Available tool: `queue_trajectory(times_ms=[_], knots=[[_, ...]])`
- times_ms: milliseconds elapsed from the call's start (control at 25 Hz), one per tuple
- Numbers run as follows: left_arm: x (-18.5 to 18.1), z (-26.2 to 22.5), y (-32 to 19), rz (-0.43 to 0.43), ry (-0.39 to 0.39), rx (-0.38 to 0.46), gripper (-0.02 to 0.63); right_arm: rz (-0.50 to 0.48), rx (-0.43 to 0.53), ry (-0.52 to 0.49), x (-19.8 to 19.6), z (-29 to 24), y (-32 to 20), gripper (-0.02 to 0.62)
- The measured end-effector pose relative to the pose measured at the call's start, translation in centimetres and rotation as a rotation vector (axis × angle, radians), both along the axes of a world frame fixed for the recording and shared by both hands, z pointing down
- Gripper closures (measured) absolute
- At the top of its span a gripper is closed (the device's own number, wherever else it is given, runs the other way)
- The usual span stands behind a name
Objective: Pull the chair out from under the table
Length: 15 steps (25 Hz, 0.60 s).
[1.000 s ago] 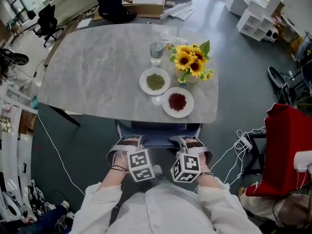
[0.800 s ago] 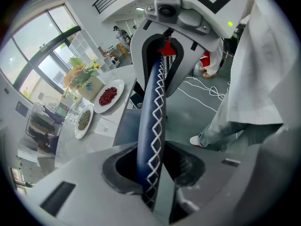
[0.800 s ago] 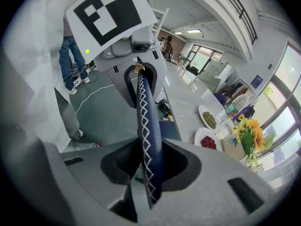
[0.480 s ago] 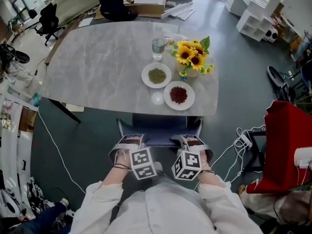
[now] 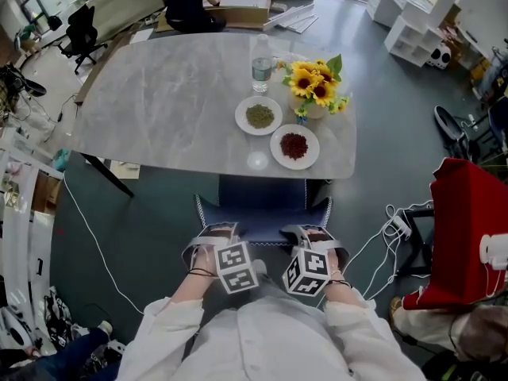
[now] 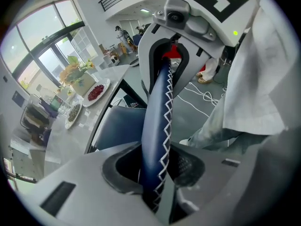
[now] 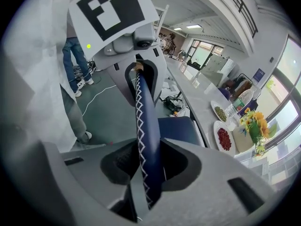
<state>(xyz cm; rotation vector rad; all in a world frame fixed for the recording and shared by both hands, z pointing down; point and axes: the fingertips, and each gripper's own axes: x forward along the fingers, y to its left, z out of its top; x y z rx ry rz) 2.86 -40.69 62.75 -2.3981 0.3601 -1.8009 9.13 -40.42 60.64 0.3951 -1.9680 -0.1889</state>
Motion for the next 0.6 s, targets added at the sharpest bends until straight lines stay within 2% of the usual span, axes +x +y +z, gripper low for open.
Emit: queue_trajectory(times_ms=[280, 600], knots=[[-0.8, 0.5, 3.6, 0.012, 0.010, -0.023, 0.477, 0.012, -0.051, 0.015, -0.8, 0.7, 4.0, 0.495], [-1.3, -1.4, 7.2, 0.039, 0.024, -0.026, 0.480, 0.021, -0.049, 0.001, -1.3, -1.0, 7.4, 0.497]])
